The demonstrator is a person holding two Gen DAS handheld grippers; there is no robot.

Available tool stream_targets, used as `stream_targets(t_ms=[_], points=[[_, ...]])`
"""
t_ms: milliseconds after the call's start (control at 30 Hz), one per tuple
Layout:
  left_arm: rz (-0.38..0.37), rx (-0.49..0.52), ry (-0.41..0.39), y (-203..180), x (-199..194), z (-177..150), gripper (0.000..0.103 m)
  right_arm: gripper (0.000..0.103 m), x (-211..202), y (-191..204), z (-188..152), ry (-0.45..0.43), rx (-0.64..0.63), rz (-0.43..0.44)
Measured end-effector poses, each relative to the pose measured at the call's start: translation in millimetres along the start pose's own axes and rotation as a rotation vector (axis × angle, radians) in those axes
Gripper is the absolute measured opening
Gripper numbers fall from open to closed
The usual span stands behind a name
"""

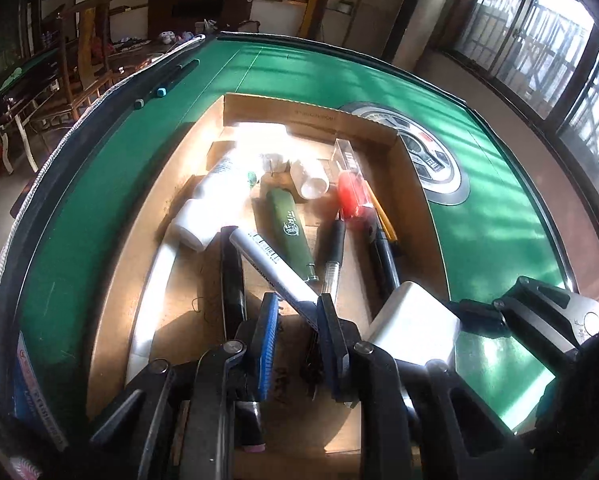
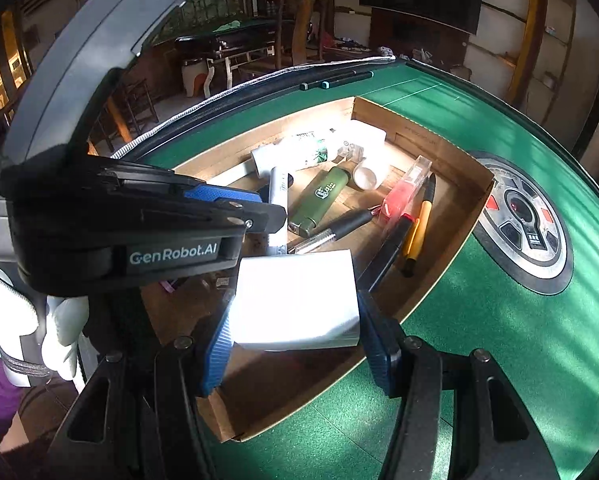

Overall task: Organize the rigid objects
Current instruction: 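Carry the paint pen into the box while the right gripper carries the charger over it, then open the left gripper to release the pen while the right gripper drops the charger in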

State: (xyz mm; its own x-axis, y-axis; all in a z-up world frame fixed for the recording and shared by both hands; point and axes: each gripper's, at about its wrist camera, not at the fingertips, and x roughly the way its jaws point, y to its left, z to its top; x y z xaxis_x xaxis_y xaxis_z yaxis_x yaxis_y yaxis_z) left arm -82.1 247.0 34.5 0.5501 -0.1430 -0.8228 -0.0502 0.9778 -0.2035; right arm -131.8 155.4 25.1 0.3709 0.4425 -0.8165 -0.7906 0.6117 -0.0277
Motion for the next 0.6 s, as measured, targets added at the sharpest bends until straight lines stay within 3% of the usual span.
stream_targets(t_ms=[100, 133, 233, 267, 367, 500, 600], points=[[0.01, -0.008, -0.064, 2.9, -20.4, -4.2, 0.021, 0.057, 5.2, 7.1, 4.0, 0.01, -0.055, 0.006], [-0.001, -0.024, -0.087, 5.7, -28.4, -4.8, 0.026, 0.057, 7.0, 9.3, 6.0, 0.012, -0.07, 0.005], [-0.027, -0.095, -0.166, 16.8, -54.2, -10.2, 0.059, 0.057, 12.7, 13.3, 11.0, 0.014, -0.09, -0.009], [-0.026, -0.11, -0.203, 19.7, -63.2, -12.4, 0.064, 0.057, 14.0, 13.8, 11.4, 0.013, -0.092, -0.016], [0.004, -0.155, -0.273, 28.5, -81.0, -20.2, 0.071, 0.058, 16.3, 12.9, 10.3, 0.007, -0.082, -0.024], [0.001, -0.213, -0.301, 39.6, -88.8, -28.8, 0.071, 0.066, 13.3, 3.9, 11.1, -0.014, -0.045, -0.023], [0.005, -0.244, -0.319, 44.9, -91.5, -34.5, 0.071, 0.066, 3.0, -1.8, 10.3, -0.04, -0.02, -0.016]])
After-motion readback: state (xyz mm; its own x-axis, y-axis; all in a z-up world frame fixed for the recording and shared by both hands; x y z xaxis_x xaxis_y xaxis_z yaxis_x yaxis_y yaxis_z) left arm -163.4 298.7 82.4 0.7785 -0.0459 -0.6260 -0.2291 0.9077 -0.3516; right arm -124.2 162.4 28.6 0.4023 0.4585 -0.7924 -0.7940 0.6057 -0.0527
